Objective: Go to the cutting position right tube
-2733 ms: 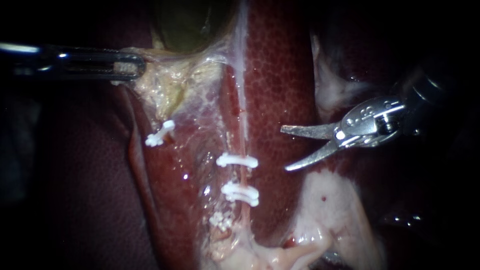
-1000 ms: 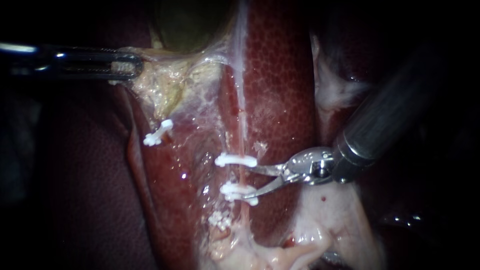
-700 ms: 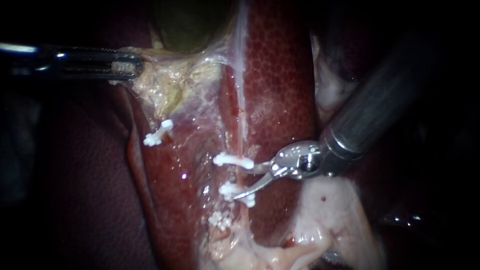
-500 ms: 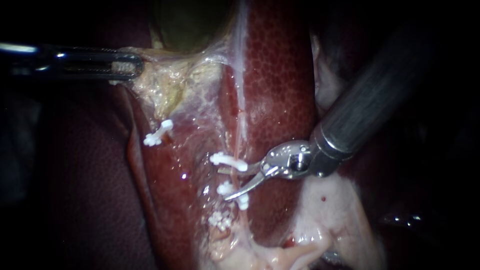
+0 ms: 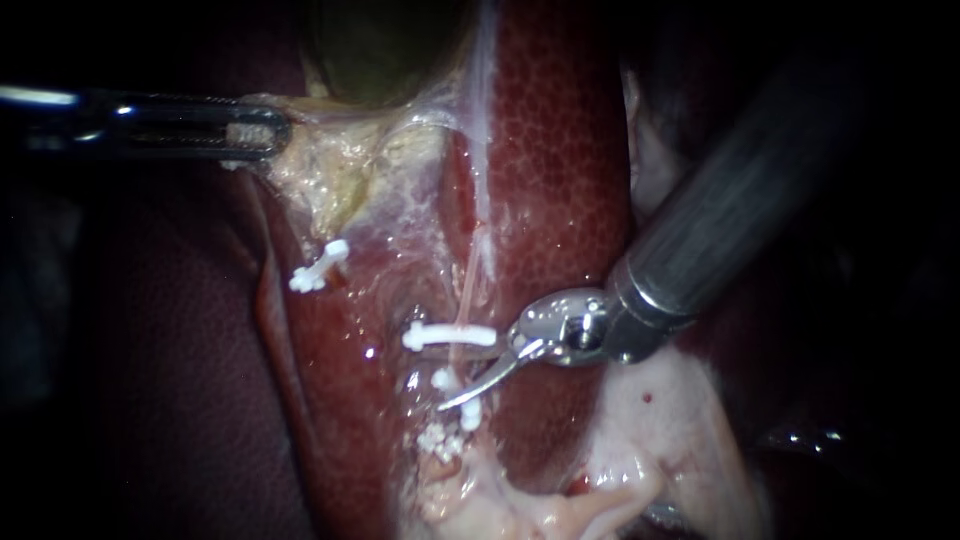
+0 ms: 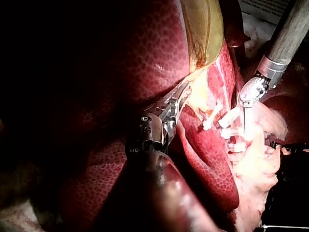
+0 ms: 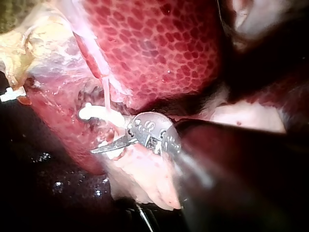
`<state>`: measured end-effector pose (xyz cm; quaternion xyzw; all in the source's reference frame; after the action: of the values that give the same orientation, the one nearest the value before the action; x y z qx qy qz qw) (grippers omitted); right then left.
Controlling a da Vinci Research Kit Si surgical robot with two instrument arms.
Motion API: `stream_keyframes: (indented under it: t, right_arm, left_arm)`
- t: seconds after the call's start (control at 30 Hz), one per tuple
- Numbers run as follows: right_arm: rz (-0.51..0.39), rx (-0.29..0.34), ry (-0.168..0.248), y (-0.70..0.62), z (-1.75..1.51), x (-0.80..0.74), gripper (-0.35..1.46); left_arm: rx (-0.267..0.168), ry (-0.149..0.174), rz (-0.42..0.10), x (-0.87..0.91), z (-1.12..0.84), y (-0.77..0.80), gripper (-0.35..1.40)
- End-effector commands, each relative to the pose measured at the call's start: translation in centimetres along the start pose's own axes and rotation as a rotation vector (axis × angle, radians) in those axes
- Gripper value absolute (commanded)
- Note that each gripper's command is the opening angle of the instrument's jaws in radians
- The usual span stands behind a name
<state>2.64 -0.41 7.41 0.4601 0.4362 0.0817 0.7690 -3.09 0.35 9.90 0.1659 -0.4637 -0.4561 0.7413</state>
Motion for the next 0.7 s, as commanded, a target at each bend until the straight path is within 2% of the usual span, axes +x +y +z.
stream_keyframes:
  t: [0.03,0.7]
  right_arm:
    - [-0.001,-0.001,0.002,0.0,0.02,0.0,1.18]
    - [0.013,-0.003,0.024,0.13,0.16,-0.01,1.18]
  left_arm:
    - [-0.001,0.0,-0.001,0.0,0.0,0.0,-0.35]
    - [-0.002,0.0,-0.001,0.0,0.02,0.0,-0.35]
